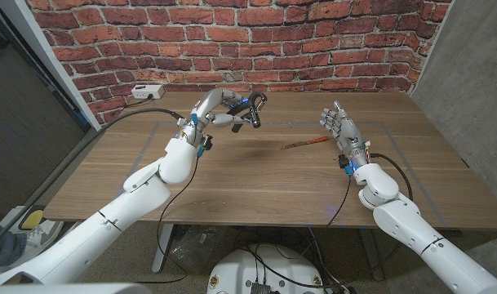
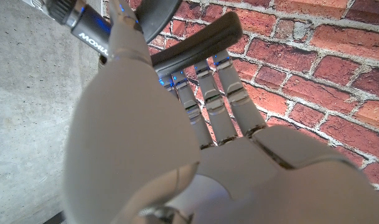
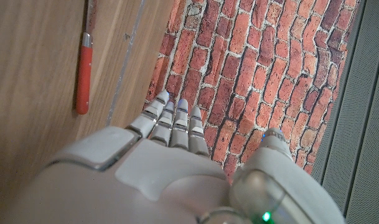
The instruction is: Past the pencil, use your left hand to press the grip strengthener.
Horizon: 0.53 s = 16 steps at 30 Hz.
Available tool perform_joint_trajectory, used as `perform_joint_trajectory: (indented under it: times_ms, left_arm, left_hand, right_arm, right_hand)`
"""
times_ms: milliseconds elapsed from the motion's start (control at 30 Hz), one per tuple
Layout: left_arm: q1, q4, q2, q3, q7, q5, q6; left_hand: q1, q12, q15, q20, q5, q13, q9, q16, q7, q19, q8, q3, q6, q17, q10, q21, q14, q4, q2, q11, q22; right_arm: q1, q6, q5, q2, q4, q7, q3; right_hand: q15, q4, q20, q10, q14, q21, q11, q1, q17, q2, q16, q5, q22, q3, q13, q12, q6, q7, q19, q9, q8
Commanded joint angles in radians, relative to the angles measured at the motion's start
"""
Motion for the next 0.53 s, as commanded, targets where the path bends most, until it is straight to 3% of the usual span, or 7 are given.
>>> perform_joint_trajectory:
  times_ms: [33,533]
  left_arm:
    - [0.002,0.009,-0.011,-0.005,0.006,-0.022,-0.022]
    - [0.004,0.009,-0.015,-0.011,0.01,-0.026,-0.034]
  left_hand:
    - [0.128,-0.004,-0.207,-0.118,0.009,0.007,0.004,0.0,0.019,0.099,-0.006,0.234,0.169,0.003,0.054,0.009,0.141,-0.051,0.128,-0.057,0.006]
    - [0.123,-0.01,-0.205,-0.118,0.009,0.017,0.005,-0.005,0.015,0.086,-0.018,0.24,0.173,0.007,0.05,0.02,0.136,-0.046,0.131,-0.058,0.006]
  right_arm:
    - [0.012,-0.012,0.004,-0.01,-0.002,0.017,0.0]
    - [0.0,-0.014,0.002,-0.014,-0.012,0.009,0.003]
  right_hand:
    - [0.002,-0.004,0.002,0.002,0.006,-0.004,0.004,0.002,0.004,0.009,0.0,0.0,0.003,-0.003,0.004,-0.003,-0.002,0.002,0.007,0.004,-0.003]
    - [0.002,-0.004,0.002,0.002,0.006,-0.005,0.002,0.002,0.004,0.009,0.0,0.0,0.003,-0.004,0.004,-0.003,-0.002,0.001,0.007,0.004,-0.002]
